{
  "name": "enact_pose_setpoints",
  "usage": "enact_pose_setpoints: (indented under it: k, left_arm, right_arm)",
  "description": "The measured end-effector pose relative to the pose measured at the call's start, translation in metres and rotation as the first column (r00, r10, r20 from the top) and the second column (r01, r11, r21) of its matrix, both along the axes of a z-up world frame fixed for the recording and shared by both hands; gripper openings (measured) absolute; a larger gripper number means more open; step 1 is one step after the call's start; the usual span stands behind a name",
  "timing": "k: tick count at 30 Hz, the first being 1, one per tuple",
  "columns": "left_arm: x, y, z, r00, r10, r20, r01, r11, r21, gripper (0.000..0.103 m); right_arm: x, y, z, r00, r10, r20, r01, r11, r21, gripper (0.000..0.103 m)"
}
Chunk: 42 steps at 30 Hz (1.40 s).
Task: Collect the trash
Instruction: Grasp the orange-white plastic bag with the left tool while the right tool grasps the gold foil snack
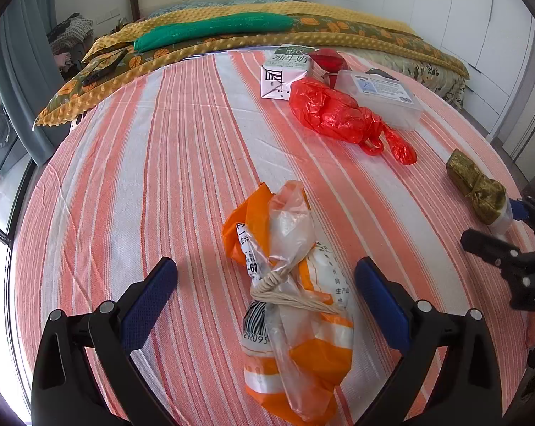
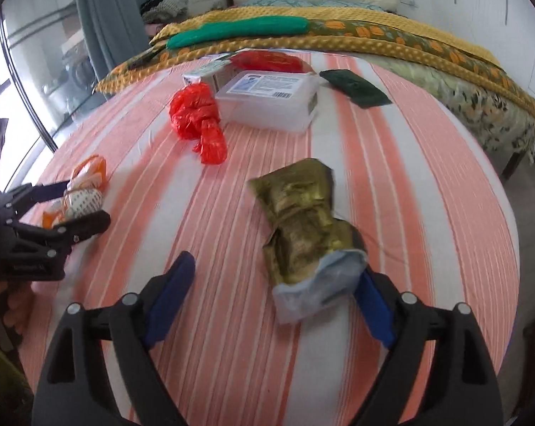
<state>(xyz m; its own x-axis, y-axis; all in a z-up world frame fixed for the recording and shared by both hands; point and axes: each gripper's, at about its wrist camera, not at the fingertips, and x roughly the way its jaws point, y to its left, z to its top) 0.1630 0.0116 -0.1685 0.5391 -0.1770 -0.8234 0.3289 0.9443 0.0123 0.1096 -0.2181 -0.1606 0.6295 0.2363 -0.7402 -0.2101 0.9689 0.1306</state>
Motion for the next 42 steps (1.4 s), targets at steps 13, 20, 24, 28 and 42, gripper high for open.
enact_pose_setpoints:
  k: [13, 20, 24, 28, 42]
  left_arm:
    - [0.000, 0.000, 0.000, 1.000, 0.000, 0.000, 0.000, 1.000, 0.000, 0.099]
    - [0.000, 0.000, 0.000, 1.000, 0.000, 0.000, 0.000, 1.000, 0.000, 0.099]
    - [0.001, 0.001, 0.001, 1.000, -0.001, -0.001, 0.001, 1.000, -0.005, 0.099]
    - [-0.006, 0.011, 0.003, 0.999, -0.034, -0.004, 0.034, 0.999, -0.041, 0.099]
    - [0.005, 0.015, 0.017, 0.997, -0.053, -0.052, 0.048, 0.995, -0.087, 0.094]
  right_arm:
    - [-0.001, 0.008, -0.004, 0.999, 0.036, -0.005, -0.037, 0.998, -0.060, 0.094]
    - [0.001, 0.009, -0.004, 0.999, 0.036, -0.005, -0.037, 0.998, -0.059, 0.094]
    - [0.000, 0.008, -0.004, 0.999, 0.039, -0.005, -0.039, 0.998, -0.048, 0.094]
    - [-0.007, -0.013, 0.001, 0.994, 0.105, -0.022, -0.103, 0.992, 0.076, 0.094]
    - [0.046, -0.008, 0.020, 0.962, 0.181, -0.207, -0.196, 0.979, -0.057, 0.079]
